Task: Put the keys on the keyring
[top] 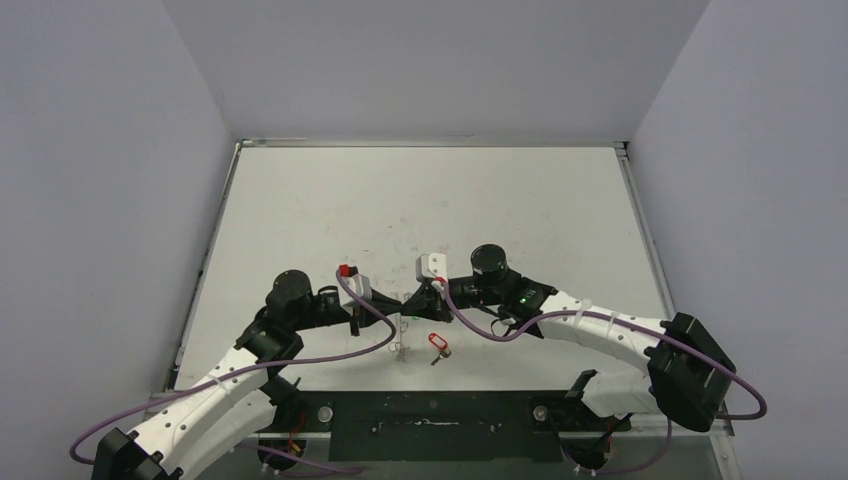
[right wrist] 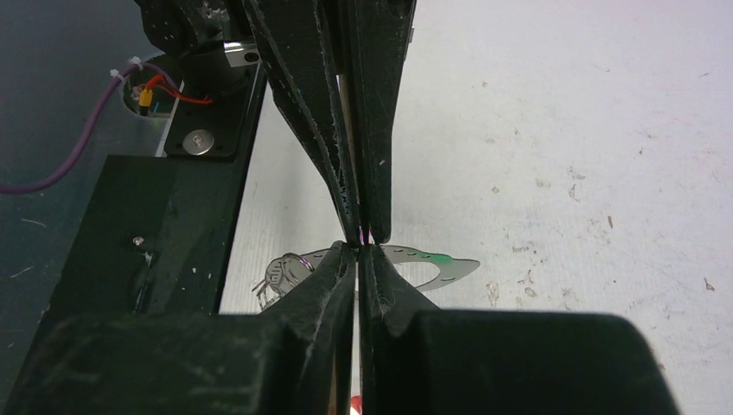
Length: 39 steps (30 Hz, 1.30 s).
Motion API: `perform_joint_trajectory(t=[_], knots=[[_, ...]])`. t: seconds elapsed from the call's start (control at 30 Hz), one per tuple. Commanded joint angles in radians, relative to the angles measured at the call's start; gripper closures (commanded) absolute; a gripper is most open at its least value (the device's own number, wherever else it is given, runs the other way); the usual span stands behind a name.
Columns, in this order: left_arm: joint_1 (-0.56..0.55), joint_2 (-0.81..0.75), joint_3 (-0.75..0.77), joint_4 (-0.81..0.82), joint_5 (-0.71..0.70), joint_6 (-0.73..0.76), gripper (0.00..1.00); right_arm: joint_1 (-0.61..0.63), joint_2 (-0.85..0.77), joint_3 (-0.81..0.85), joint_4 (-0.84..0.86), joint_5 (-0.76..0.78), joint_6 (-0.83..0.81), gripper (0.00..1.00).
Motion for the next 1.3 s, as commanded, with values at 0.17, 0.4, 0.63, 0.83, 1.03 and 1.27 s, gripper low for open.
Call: perform_joint_trajectory(t=[0.17,0.4,0.63,0.83,1.03,1.27], knots=[[-0.007,-0.040,0.029,0.024,-0.007,0.012,0.89,0.012,-0.012,0.047,0.014,-0.007,-0.062,1.00],[-0.008,-0.099,0.066,-0.125,-0.055,0.048,0.61,0.013,-0.018,0.046,-0.012,0.017,-0.082,1.00],[-0.008,-0.115,0.134,-0.340,-0.064,0.124,0.58,0.013,-0.024,0.051,-0.020,0.019,-0.085,1.00],[-0.008,-0.083,0.155,-0.382,-0.030,0.152,0.59,0.013,-0.027,0.053,-0.030,0.016,-0.086,1.00],[-0.009,-0.029,0.160,-0.314,-0.024,0.146,0.68,0.012,-0.036,0.054,-0.045,0.013,-0.092,1.00],[-0.013,0.025,0.160,-0.232,-0.014,0.135,0.75,0.012,-0.031,0.055,-0.051,0.011,-0.094,1.00]])
